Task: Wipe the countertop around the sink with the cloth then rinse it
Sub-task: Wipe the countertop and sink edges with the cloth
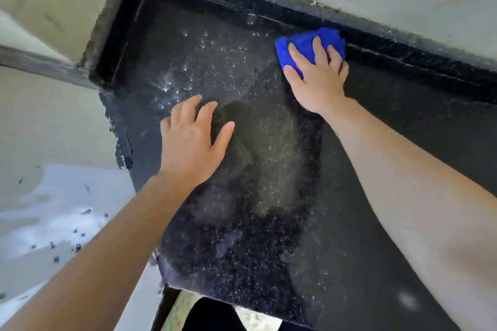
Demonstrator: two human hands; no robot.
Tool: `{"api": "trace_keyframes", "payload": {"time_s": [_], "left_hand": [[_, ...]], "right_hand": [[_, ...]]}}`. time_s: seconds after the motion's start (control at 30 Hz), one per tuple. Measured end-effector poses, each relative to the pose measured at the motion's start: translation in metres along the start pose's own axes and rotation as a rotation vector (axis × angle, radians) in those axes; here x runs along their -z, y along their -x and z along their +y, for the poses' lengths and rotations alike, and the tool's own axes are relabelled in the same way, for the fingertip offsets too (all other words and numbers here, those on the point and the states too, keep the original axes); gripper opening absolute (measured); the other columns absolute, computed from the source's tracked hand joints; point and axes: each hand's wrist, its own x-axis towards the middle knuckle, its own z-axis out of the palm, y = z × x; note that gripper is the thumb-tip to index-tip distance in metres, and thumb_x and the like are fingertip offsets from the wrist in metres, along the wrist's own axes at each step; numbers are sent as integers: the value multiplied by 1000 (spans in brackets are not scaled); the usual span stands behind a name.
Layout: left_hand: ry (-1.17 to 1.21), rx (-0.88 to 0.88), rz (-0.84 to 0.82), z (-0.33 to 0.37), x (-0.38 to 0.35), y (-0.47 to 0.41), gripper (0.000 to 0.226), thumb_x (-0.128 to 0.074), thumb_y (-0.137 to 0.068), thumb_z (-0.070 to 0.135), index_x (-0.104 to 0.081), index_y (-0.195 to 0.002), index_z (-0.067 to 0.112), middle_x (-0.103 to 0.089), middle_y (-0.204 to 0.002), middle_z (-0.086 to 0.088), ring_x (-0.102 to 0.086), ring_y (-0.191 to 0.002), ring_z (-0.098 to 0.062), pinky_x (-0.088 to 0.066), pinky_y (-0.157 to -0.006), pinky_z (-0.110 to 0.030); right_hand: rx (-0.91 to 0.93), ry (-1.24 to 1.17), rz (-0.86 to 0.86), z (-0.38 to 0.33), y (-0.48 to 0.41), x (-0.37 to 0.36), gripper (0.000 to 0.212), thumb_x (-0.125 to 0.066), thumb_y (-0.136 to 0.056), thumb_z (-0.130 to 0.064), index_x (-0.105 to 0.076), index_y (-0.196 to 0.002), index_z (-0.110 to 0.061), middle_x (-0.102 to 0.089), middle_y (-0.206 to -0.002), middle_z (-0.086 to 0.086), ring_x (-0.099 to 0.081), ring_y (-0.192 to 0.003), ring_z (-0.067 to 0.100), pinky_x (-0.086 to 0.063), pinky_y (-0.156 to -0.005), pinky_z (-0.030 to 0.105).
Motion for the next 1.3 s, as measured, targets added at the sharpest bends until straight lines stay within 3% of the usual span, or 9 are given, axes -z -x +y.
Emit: {"api": "trace_keyframes", "payload": {"time_s": [0.1,0.23,0.43,0.6,0.73,1.0,1.13,1.3], "left_hand": [[-62,105,17,-49,11,18,59,-43,-97,55,-52,-138,13,-45,-147,-14,-39,-134,-38,-34,-103,-61],[-120,243,109,-98,21,39,61,-40,-98,53,-48,-140,10,-39,-151,-19,-34,-138,-40,-29,-107,-61],[-108,376,130,-121,17,40,68,-32,-98,57,-33,-149,14,-20,-161,-18,-17,-148,-37,-13,-116,-60],[-75,369,151,-125,9,38,70,-30,-99,59,-32,-151,12,-22,-161,-17,-17,-149,-34,-12,-117,-57],[-114,359,115,-128,9,37,73,-25,-99,62,-36,-150,11,-27,-160,-16,-21,-149,-34,-13,-118,-57],[-147,361,97,-129,10,36,72,-27,-99,62,-39,-148,10,-32,-158,-14,-25,-147,-33,-16,-117,-56],[-153,357,100,-129,11,36,72,-28,-99,62,-41,-147,10,-34,-157,-13,-27,-147,-33,-16,-117,-55],[-149,374,89,-127,12,34,72,-30,-98,61,-41,-147,10,-33,-158,-14,-26,-147,-33,-15,-117,-56]], "right_hand": [[79,-25,-8,-77,-22,-8,53,-24,-103,-56,-17,-156,-49,1,-169,5,1,-153,37,-1,-120,63],[322,-1,-68,-146,-22,-19,53,-28,-103,-55,-20,-155,-48,0,-169,3,1,-153,36,-1,-121,62],[450,60,22,-105,-7,-23,51,-32,-103,-56,-27,-154,-48,-13,-168,4,-12,-153,31,-8,-123,53],[335,57,105,-67,0,-22,54,-35,-101,-60,-35,-153,-43,-20,-167,7,-18,-150,35,-13,-123,54],[283,-26,105,-103,-24,-26,52,-32,-103,-57,-34,-153,-44,-14,-168,7,-13,-150,37,-9,-123,53],[438,-19,29,-247,-80,-30,53,-32,-100,-55,-34,-152,-43,-11,-168,5,-5,-152,38,-4,-122,56],[479,-53,12,-243,-81,-25,45,-42,-97,-53,-45,-137,-34,-19,-167,3,-10,-152,35,-5,-123,56],[596,-65,-7,-203,-69,-22,44,-47,-96,-48,-48,-135,-28,-26,-165,5,-14,-153,33,-5,-124,53]]}}
